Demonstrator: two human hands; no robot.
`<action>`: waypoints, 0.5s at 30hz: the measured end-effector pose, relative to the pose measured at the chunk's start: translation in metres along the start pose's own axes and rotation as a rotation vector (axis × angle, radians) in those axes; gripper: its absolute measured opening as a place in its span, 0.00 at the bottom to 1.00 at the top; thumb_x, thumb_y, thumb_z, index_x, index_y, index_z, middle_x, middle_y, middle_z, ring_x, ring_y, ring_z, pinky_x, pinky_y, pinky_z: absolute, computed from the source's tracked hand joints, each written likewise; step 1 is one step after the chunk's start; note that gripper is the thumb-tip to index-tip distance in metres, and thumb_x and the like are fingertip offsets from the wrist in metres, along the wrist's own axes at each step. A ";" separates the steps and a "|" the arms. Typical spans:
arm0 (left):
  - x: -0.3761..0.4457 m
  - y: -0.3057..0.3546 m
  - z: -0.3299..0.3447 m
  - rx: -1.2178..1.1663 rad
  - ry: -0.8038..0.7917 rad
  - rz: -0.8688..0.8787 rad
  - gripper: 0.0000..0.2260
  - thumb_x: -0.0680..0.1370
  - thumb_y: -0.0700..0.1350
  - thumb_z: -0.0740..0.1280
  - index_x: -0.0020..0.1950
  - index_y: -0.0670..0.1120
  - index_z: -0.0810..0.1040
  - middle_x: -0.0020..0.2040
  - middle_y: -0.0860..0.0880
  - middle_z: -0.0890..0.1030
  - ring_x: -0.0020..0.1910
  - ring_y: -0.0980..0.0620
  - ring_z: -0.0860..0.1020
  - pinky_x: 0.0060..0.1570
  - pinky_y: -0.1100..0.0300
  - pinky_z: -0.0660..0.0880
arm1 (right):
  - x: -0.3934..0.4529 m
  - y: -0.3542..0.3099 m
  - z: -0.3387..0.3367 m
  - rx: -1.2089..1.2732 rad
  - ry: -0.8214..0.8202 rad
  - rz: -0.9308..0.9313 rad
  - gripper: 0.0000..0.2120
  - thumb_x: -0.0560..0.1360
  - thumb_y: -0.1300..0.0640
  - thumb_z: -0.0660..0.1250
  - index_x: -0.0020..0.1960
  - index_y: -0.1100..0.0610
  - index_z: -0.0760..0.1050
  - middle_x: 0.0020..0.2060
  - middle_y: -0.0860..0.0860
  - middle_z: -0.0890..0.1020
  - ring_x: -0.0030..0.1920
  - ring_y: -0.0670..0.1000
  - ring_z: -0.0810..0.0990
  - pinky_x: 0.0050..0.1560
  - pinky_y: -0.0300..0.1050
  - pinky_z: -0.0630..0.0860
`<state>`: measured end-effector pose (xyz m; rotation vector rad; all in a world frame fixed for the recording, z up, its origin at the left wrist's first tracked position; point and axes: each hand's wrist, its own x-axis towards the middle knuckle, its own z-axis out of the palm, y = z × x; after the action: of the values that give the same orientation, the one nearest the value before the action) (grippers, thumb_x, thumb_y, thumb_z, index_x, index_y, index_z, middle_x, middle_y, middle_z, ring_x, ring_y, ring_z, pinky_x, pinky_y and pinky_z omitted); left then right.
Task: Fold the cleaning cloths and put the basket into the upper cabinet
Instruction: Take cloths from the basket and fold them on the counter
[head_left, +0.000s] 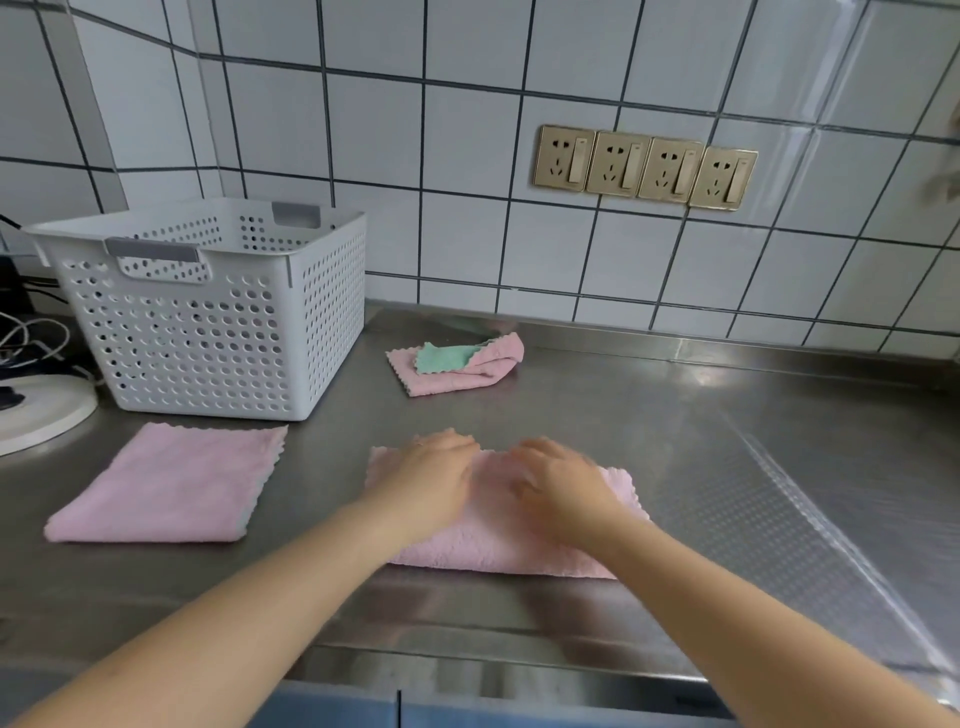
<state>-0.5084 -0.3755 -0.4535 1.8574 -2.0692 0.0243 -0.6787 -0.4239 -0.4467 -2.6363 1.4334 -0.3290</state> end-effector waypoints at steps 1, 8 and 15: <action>0.002 0.005 0.009 0.028 -0.023 0.020 0.20 0.80 0.43 0.53 0.72 0.50 0.65 0.74 0.53 0.65 0.74 0.53 0.60 0.70 0.53 0.60 | 0.002 -0.011 0.009 0.010 -0.036 -0.015 0.20 0.77 0.51 0.51 0.67 0.47 0.69 0.66 0.46 0.70 0.69 0.50 0.65 0.67 0.53 0.62; -0.005 0.001 0.025 0.197 -0.188 -0.114 0.23 0.82 0.53 0.48 0.77 0.52 0.53 0.78 0.49 0.52 0.77 0.51 0.51 0.74 0.50 0.49 | -0.010 -0.008 0.031 -0.034 -0.076 0.036 0.42 0.65 0.33 0.32 0.73 0.47 0.58 0.74 0.45 0.59 0.75 0.47 0.54 0.71 0.58 0.51; -0.011 -0.017 0.020 0.168 -0.251 -0.193 0.26 0.81 0.59 0.47 0.77 0.52 0.50 0.78 0.47 0.48 0.77 0.48 0.47 0.74 0.47 0.43 | -0.032 0.048 0.015 -0.172 -0.110 0.169 0.33 0.73 0.30 0.41 0.75 0.43 0.52 0.76 0.46 0.54 0.76 0.49 0.49 0.72 0.63 0.48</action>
<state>-0.4957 -0.3721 -0.4790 2.2576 -2.0915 -0.0913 -0.7308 -0.4233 -0.4753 -2.5897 1.7017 -0.0442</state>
